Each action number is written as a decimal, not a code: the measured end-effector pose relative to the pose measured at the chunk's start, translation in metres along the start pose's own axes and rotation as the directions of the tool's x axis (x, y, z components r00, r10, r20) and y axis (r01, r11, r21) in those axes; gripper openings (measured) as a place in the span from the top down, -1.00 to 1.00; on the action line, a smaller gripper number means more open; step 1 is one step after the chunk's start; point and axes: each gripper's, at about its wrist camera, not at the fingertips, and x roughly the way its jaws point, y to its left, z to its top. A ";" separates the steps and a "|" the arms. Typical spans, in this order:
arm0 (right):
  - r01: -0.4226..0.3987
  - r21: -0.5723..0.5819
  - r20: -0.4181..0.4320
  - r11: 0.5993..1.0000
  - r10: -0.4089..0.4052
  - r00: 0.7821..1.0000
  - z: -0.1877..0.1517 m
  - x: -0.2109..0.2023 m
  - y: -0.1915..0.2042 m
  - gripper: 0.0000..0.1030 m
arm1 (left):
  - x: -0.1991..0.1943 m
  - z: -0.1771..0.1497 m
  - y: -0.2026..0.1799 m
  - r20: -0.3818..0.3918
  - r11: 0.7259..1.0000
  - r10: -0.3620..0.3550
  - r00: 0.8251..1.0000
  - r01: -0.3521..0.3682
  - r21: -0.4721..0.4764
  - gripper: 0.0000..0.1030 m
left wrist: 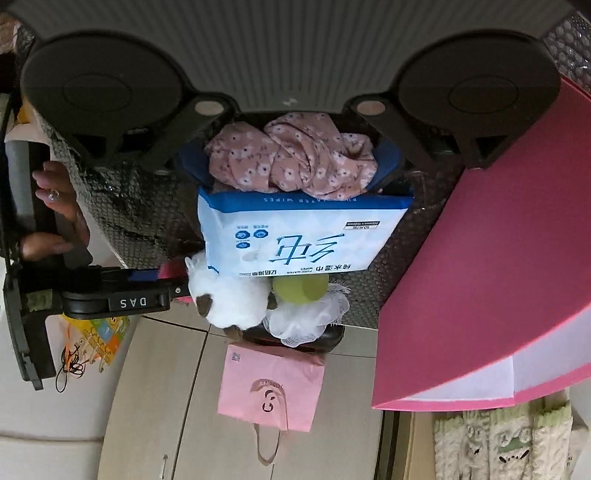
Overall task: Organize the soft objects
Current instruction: 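Lift the floral cloth with the left tool while the right tool lifts the pink pom-pom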
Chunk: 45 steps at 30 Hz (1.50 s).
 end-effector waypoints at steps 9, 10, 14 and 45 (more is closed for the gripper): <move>-0.044 0.025 0.013 0.999 0.043 0.999 -0.003 -0.012 0.001 0.34 | -0.004 0.006 0.010 0.005 1.000 -0.003 1.000 0.003 -0.008 0.54; -0.036 0.028 0.021 0.999 0.035 0.999 -0.004 -0.016 0.002 0.34 | -0.004 0.006 0.012 0.011 1.000 -0.010 1.000 0.011 -0.015 0.55; 0.012 0.021 0.045 1.000 -0.013 0.999 -0.009 -0.035 0.006 0.35 | -0.009 0.008 0.014 0.023 1.000 -0.023 0.999 0.023 -0.013 0.58; -0.009 -0.042 0.000 0.999 0.009 1.000 -0.067 -0.103 0.050 0.32 | 0.006 0.000 -0.014 -0.100 0.978 -0.021 0.995 0.041 0.202 -0.85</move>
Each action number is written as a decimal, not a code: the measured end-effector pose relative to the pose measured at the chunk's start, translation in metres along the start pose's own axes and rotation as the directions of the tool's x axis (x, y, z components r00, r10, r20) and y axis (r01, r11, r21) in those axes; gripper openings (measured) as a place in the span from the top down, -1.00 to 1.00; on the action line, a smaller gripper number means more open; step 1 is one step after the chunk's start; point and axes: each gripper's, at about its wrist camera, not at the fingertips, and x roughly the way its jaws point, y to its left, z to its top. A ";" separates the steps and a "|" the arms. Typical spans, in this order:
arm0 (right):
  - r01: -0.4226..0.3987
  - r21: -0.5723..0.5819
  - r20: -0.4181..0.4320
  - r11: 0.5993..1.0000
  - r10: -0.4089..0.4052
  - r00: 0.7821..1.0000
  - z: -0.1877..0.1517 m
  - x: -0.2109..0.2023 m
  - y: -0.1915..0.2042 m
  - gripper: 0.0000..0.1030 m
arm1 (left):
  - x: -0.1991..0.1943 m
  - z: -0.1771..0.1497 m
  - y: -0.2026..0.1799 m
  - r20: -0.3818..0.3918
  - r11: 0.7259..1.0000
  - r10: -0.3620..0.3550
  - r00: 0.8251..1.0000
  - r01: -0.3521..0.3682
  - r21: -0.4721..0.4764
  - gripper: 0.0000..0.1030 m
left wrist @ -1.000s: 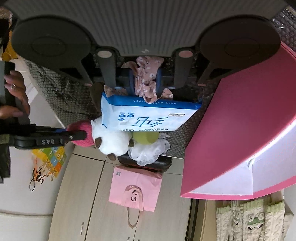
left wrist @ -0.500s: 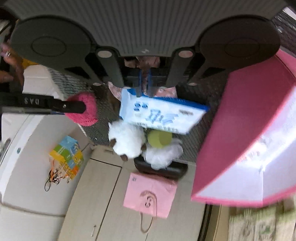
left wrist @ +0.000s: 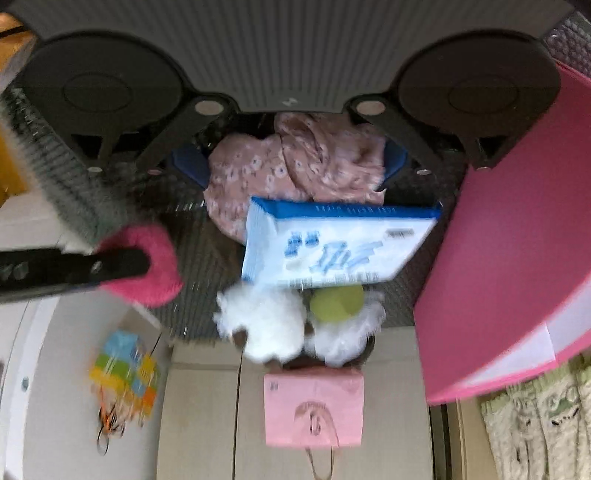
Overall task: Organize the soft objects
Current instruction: 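Lift the floral cloth with the left tool while the right tool lifts the pink pom-pom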
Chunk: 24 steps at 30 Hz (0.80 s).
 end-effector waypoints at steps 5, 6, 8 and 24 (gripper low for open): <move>-0.007 0.004 -0.011 1.000 0.007 1.000 -0.006 -0.002 0.002 0.32 | -0.005 0.003 0.004 0.029 1.000 0.003 1.000 -0.003 -0.001 0.33; -0.008 0.003 -0.015 1.000 0.008 1.000 -0.008 -0.003 0.004 0.32 | -0.006 0.004 0.007 0.018 1.000 -0.018 1.000 0.018 -0.008 0.53; -0.013 -0.002 -0.021 1.000 0.013 1.000 -0.011 -0.005 0.008 0.32 | -0.010 0.005 0.013 0.011 0.998 -0.048 0.999 0.049 -0.035 0.67; -0.033 -0.028 -0.094 0.999 0.030 0.995 -0.032 -0.026 0.051 0.31 | -0.052 -0.001 0.024 -0.011 0.985 -0.175 0.985 0.175 -0.011 0.70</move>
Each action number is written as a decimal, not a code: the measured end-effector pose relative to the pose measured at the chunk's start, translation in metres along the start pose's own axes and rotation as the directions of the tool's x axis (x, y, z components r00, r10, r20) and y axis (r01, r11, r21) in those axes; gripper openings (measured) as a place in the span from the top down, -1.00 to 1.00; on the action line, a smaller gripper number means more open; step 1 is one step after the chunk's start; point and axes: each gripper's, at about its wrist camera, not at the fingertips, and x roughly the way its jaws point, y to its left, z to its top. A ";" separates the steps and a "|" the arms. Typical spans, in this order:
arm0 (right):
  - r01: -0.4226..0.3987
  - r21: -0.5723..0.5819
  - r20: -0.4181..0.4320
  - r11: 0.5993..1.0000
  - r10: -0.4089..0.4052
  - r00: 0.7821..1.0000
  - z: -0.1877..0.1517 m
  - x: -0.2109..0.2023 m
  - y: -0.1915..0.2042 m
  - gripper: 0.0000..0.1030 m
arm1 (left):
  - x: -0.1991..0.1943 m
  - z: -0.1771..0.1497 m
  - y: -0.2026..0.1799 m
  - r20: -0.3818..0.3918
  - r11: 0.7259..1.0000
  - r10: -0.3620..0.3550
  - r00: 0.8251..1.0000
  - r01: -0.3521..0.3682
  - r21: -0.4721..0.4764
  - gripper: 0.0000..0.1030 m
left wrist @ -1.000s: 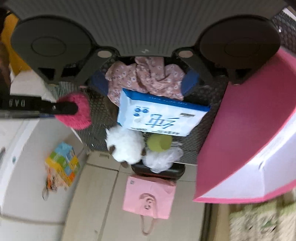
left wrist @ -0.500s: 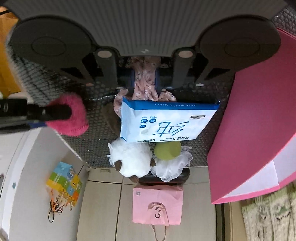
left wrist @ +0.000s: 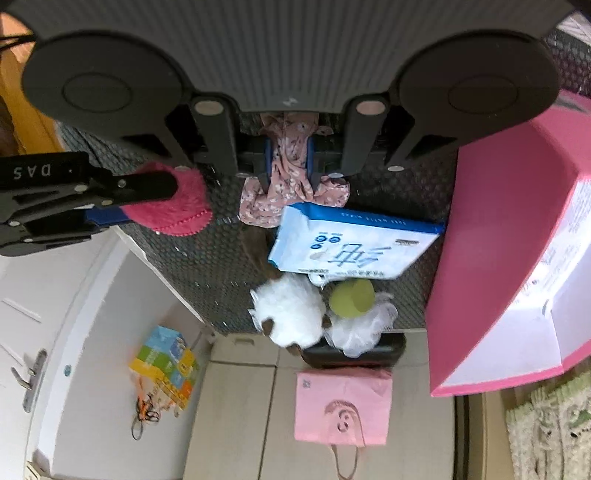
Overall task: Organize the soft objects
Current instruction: 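Lift the floral cloth with the left tool while the right tool lifts the pink pom-pom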
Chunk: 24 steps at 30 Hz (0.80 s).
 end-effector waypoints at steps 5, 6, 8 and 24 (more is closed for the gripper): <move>-0.010 0.002 -0.029 1.000 0.010 1.000 -0.006 -0.006 0.011 0.31 | -0.013 -0.006 0.003 -0.041 0.999 -0.042 0.998 0.042 -0.008 0.70; -0.014 0.000 -0.031 1.000 0.014 0.999 -0.007 -0.008 0.014 0.31 | -0.016 -0.007 0.004 -0.045 0.999 -0.049 0.998 0.048 -0.010 0.70; -0.024 -0.001 -0.033 1.000 0.024 0.999 -0.009 -0.011 0.020 0.31 | -0.023 -0.009 0.005 -0.041 0.999 -0.049 0.998 0.049 -0.005 0.70; -0.109 -0.082 -0.074 0.991 0.103 0.992 -0.013 -0.026 0.083 0.31 | -0.081 -0.011 0.029 -0.190 0.981 -0.184 0.964 0.193 0.030 0.70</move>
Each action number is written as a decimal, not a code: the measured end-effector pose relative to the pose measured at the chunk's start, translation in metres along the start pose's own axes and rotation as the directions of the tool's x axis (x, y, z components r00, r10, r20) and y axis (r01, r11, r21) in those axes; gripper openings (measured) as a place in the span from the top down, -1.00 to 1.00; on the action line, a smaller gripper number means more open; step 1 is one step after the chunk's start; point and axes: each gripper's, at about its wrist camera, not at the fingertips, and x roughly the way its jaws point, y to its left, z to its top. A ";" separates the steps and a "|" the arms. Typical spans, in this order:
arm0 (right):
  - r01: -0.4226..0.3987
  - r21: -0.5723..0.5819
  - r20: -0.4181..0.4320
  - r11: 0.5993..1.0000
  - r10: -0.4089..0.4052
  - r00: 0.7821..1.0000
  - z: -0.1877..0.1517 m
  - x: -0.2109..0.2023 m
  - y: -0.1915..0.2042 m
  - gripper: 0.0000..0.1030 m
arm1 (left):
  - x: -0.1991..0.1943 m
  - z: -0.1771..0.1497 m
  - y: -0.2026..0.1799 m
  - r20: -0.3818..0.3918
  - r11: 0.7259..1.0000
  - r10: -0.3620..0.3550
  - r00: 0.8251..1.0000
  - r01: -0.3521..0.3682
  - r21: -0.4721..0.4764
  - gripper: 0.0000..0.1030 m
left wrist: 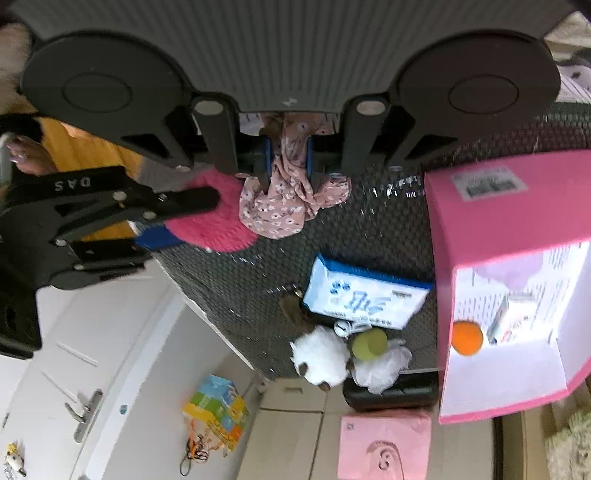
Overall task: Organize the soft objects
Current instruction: 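Lift the floral cloth with the left tool while the right tool lifts the pink pom-pom, then carry the floral cloth and pink pom-pom into the pink shoebox and open both tools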
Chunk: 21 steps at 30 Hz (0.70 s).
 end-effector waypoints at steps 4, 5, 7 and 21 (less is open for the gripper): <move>-0.011 -0.041 0.003 0.999 0.011 1.000 0.009 -0.005 0.018 0.31 | -0.017 0.000 0.009 -0.009 0.999 -0.036 0.999 0.036 -0.017 0.70; -0.015 -0.053 0.006 0.998 0.015 1.000 0.012 -0.007 0.022 0.31 | -0.021 0.001 0.011 -0.004 0.999 -0.038 0.999 0.038 -0.019 0.70; -0.021 -0.074 0.013 0.997 0.022 1.000 0.020 -0.009 0.029 0.31 | -0.035 0.005 0.017 0.020 0.999 -0.043 0.999 0.044 -0.018 0.70; -0.063 -0.212 0.122 0.975 0.090 0.988 0.100 0.021 0.073 0.31 | -0.106 0.036 0.085 0.234 0.998 0.052 0.971 -0.039 -0.057 0.70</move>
